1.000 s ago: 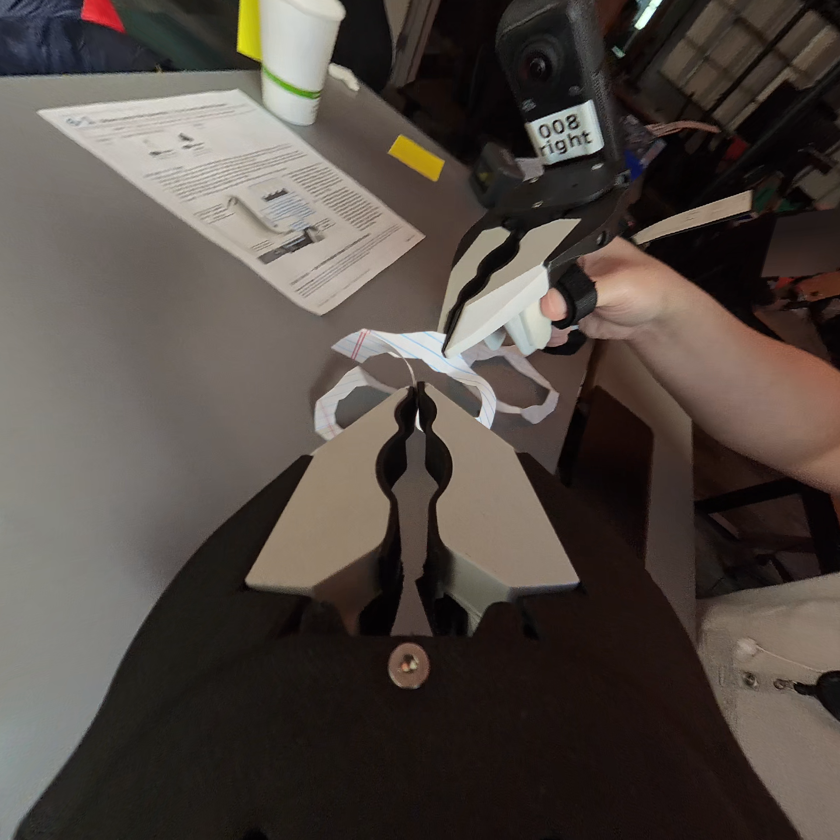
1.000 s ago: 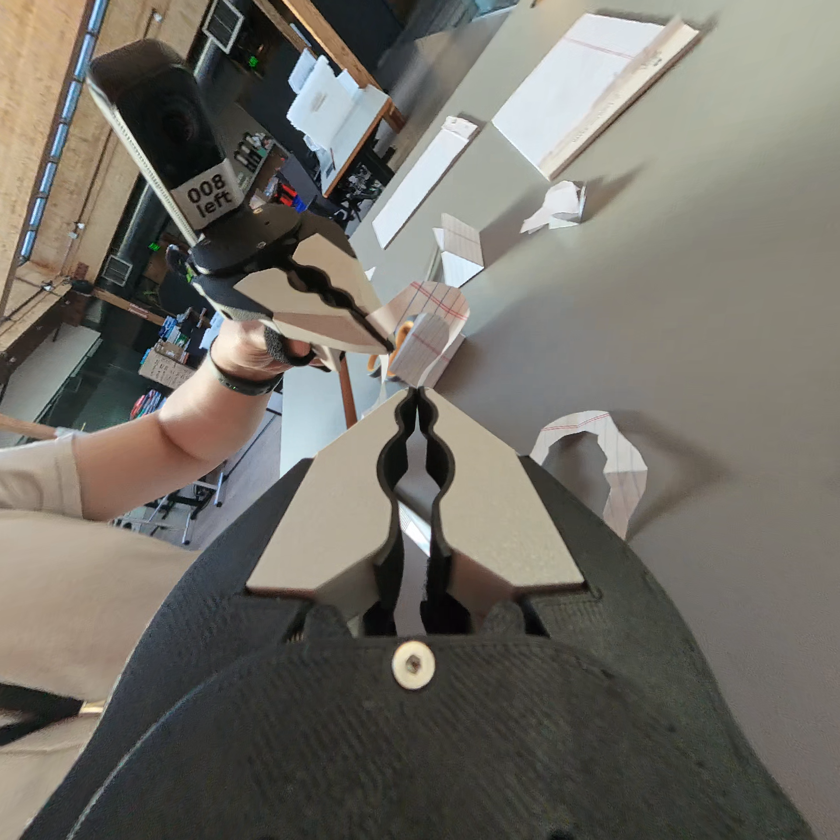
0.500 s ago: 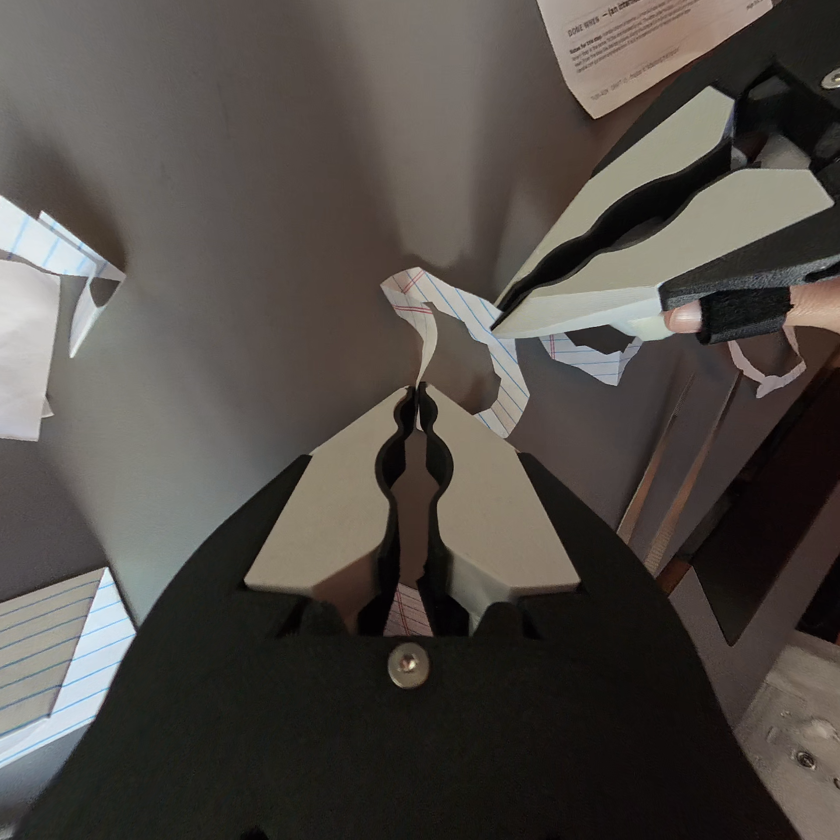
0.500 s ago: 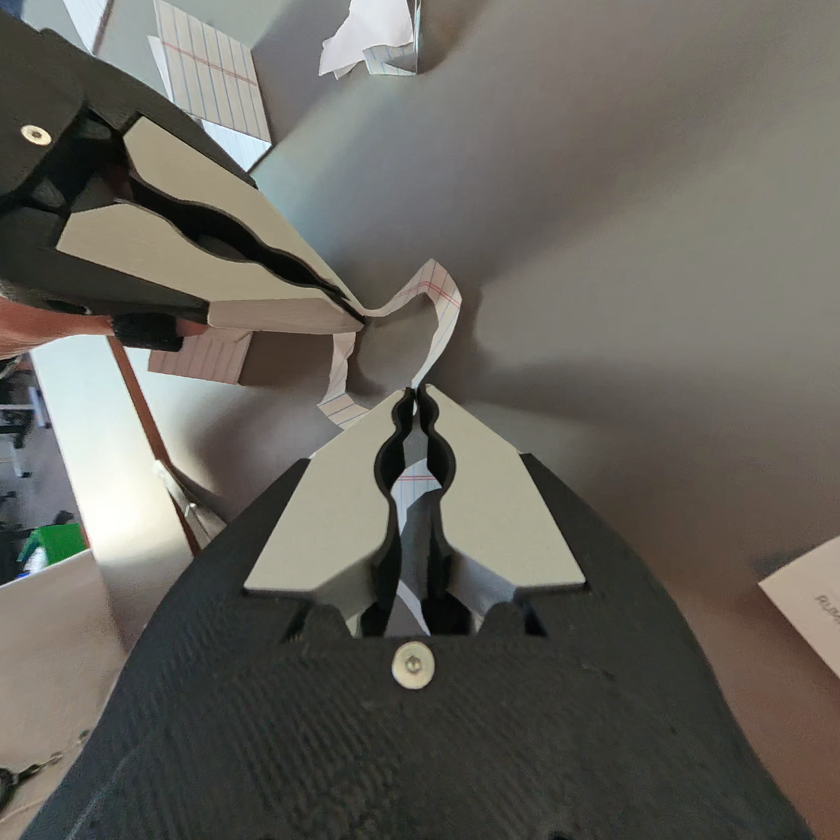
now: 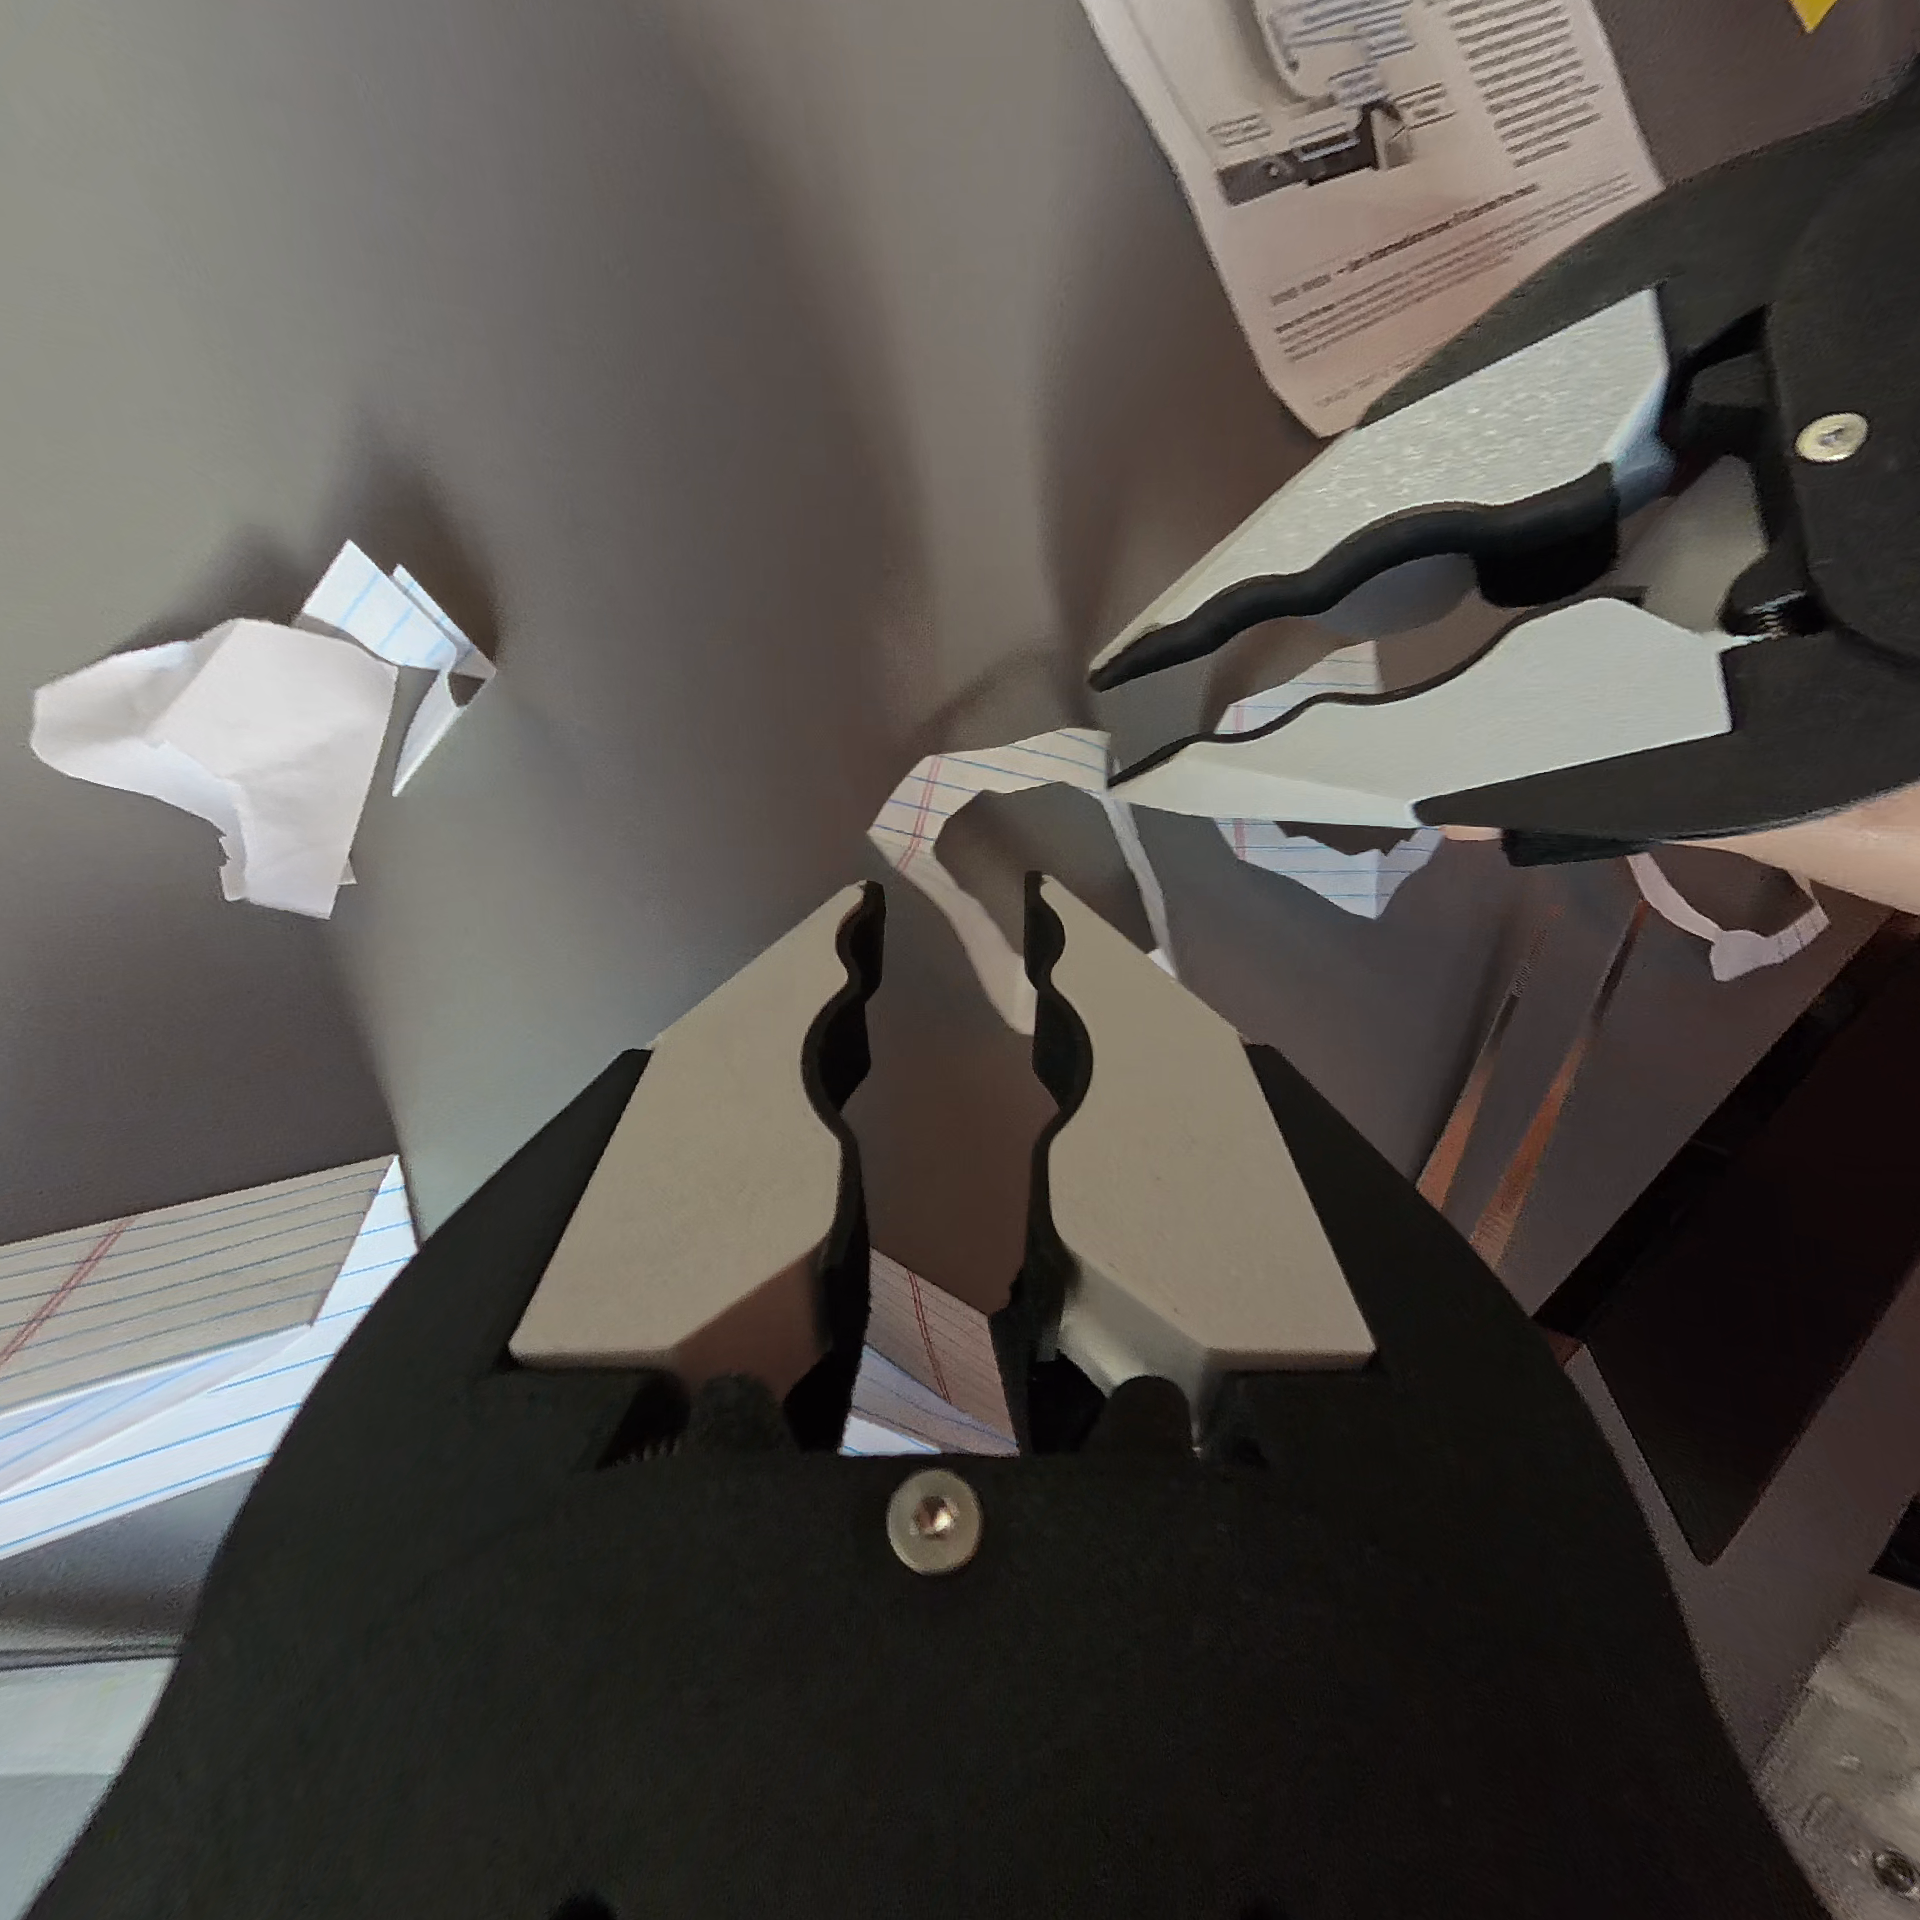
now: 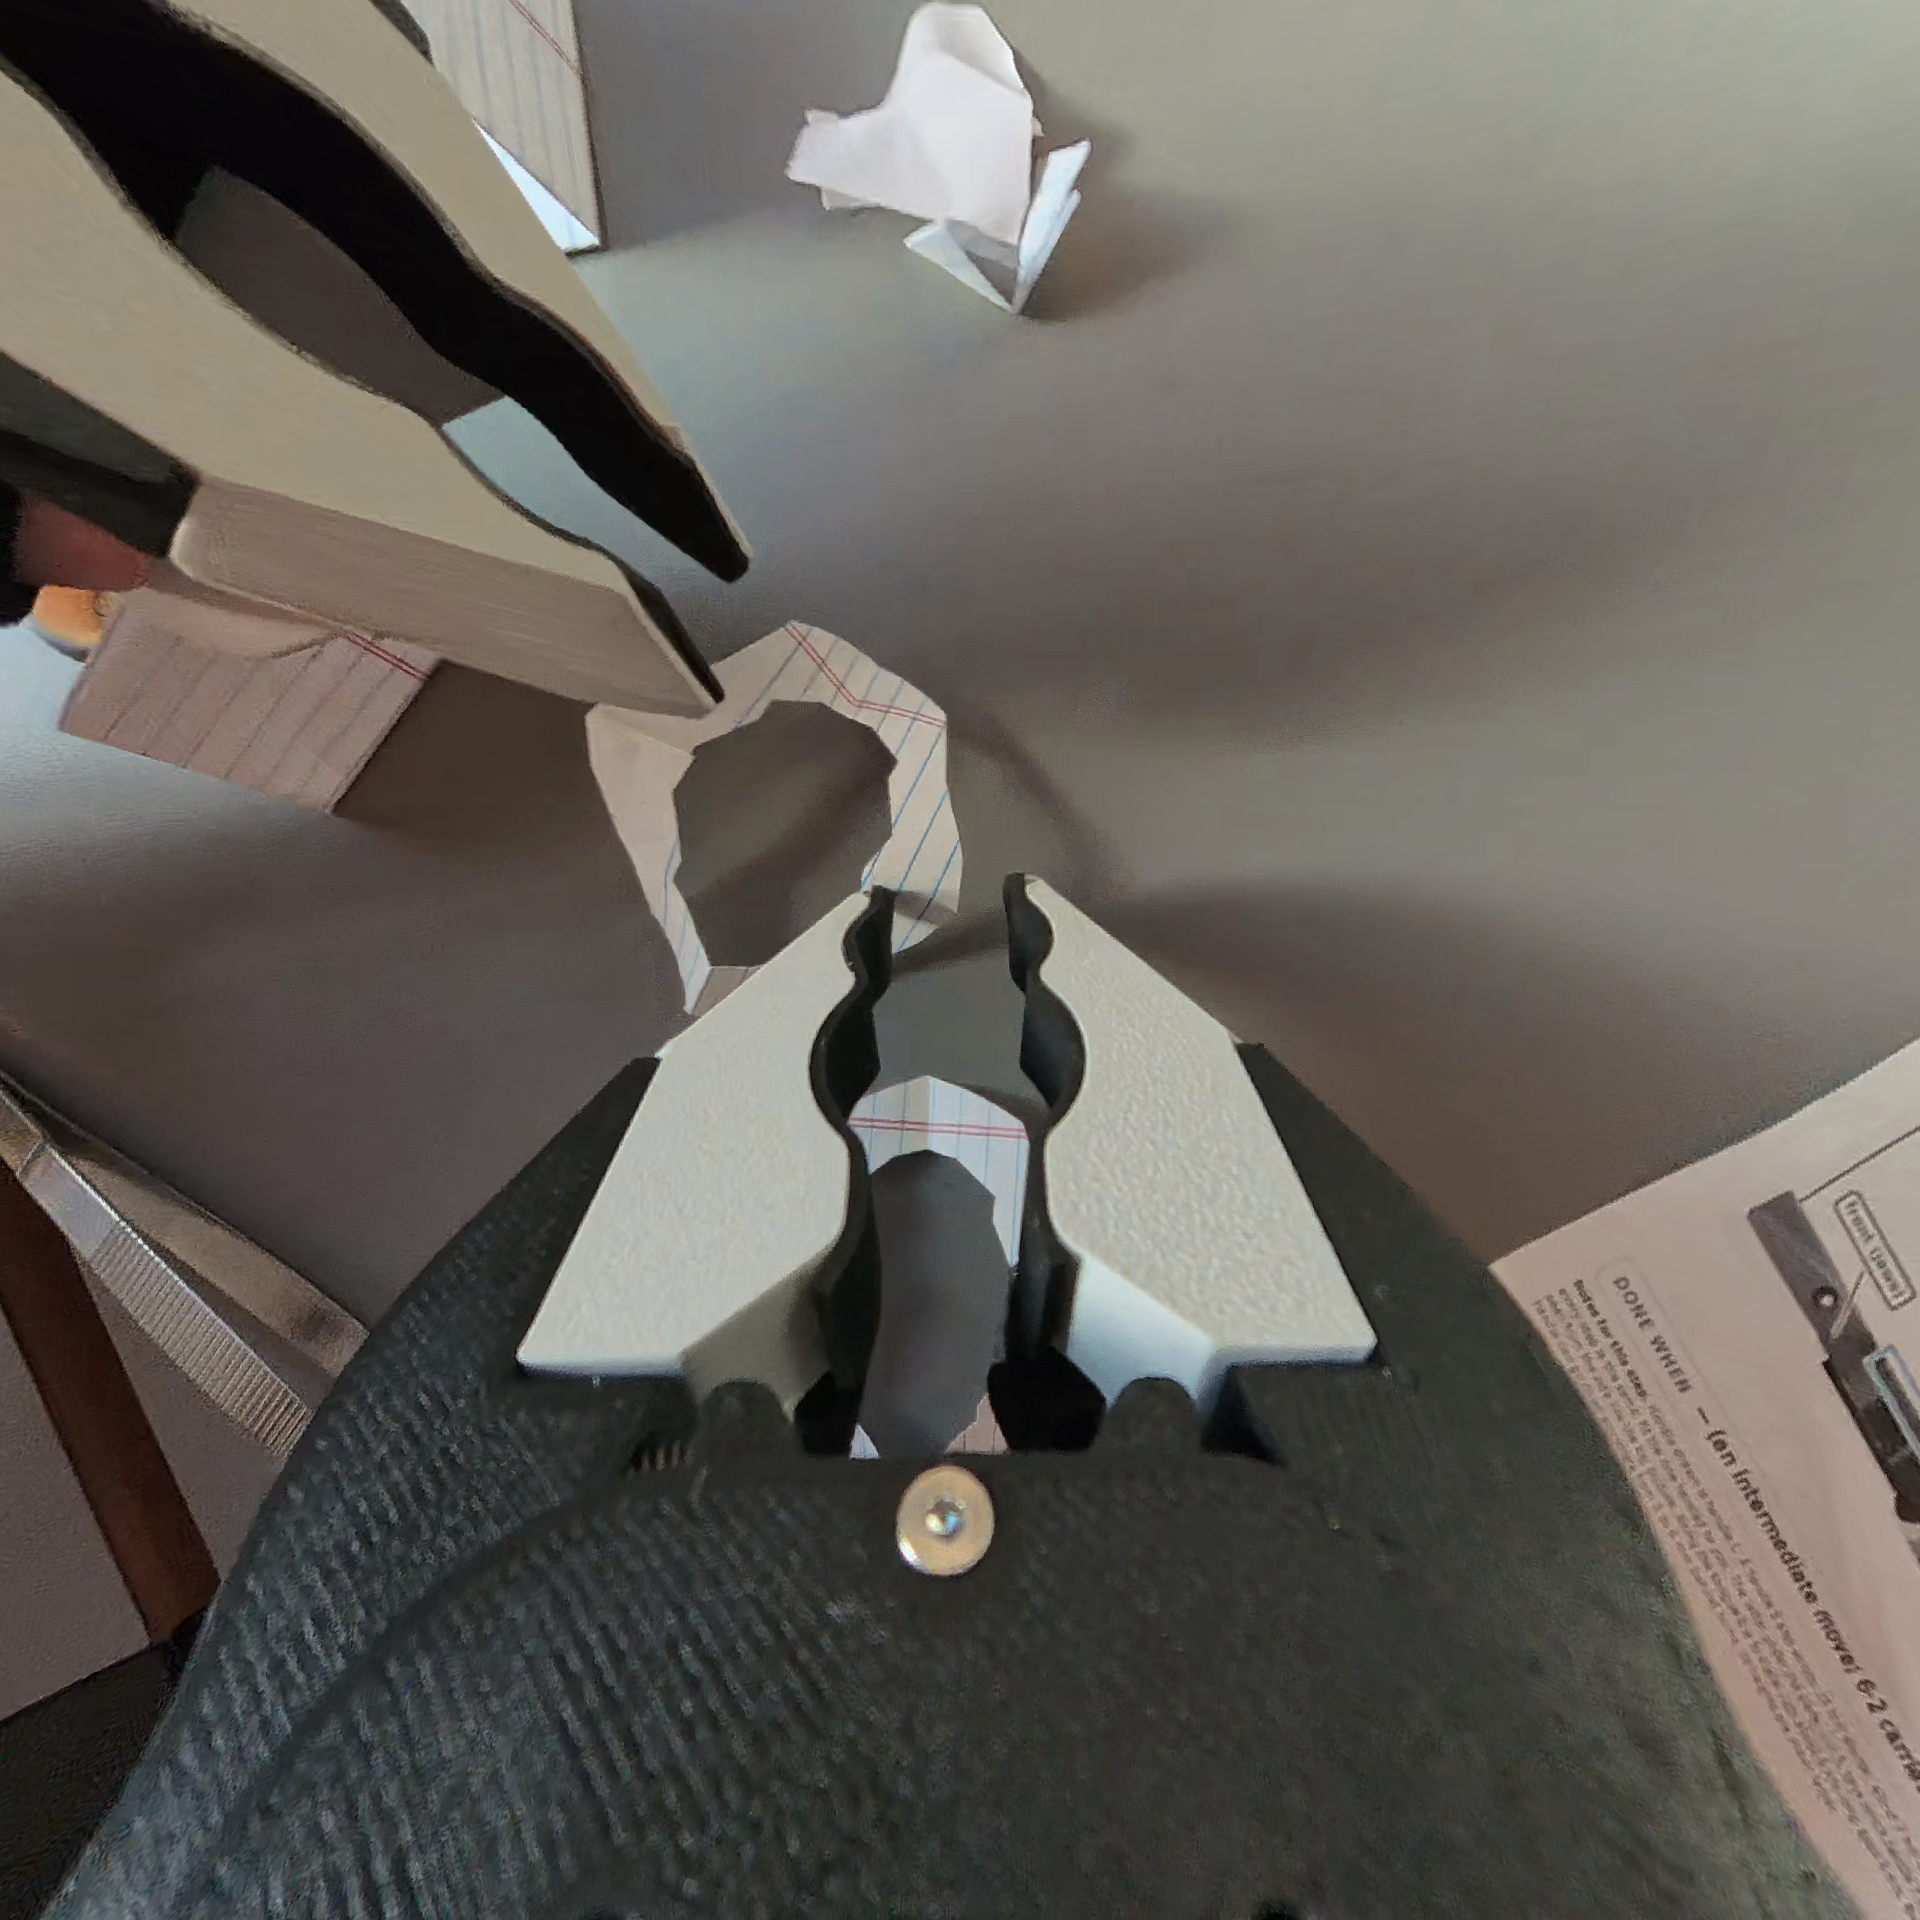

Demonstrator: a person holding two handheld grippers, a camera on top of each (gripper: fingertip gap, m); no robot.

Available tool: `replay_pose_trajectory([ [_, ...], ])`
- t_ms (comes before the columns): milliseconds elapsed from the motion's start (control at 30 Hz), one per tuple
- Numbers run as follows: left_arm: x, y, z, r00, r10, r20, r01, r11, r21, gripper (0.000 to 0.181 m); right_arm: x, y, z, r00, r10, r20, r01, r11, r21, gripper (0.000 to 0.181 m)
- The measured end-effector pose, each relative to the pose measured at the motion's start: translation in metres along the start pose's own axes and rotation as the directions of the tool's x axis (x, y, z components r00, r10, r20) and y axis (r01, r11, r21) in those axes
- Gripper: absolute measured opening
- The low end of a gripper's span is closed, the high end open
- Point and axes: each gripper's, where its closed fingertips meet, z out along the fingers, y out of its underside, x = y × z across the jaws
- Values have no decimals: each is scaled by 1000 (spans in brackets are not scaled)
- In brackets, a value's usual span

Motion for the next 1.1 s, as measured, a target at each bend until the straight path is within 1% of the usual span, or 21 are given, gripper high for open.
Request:
replay_pose_trajectory([
  [33,7,-2,-7,999,36,-4,-36,999,23,24,-2,-4,-3,1000,-18,-1,18,1000,17,18],
  [67,15,-2,-13,997,75,-10,-75,997,35,19,-5,-7,-5,999,-34,4,33,999,27,11],
  [133,29,5,-18,989,147,-23,-146,989,10,3,-10,-9,-5,998,-60,33,59,998,21,2],
  [167,31,8,-18,985,174,-8,-174,985,-6,0,-11,-8,-4,997,-67,39,67,998,3,0],
  [267,23,13,-9,967,248,64,-245,968,-53,0,-11,-5,3,995,-90,47,92,995,-43,0],
  [400,8,35,13,951,292,99,-269,942,-201,0,-10,3,13,996,-76,52,81,991,-103,0],
  [433,3,39,17,947,301,111,-272,937,-219,0,-10,5,16,996,-70,55,76,990,-114,0],
  [500,1,38,19,943,308,127,-278,938,-208,0,-11,7,19,996,-56,72,64,990,-124,0],
  [600,0,39,20,952,280,122,-252,946,-203,0,-10,4,20,997,-7,81,15,995,-102,0],
  [700,-1,37,21,974,213,84,-193,961,-197,0,-10,3,21,991,67,119,-56,994,-93,0],
  [833,0,37,21,997,80,-1,-78,971,-226,0,-10,4,20,965,192,176,-171,977,-130,0],
  [967,0,37,21,996,-35,-82,10,960,-278,0,-10,4,21,925,313,214,-273,942,-198,0],
  [1067,0,37,20,989,-95,-116,55,950,-307,0,-10,4,20,904,355,238,-307,927,-217,0],
  [1100,0,37,20,988,-96,-120,54,949,-310,0,-7,5,19,912,347,220,-301,929,-216,0],
])
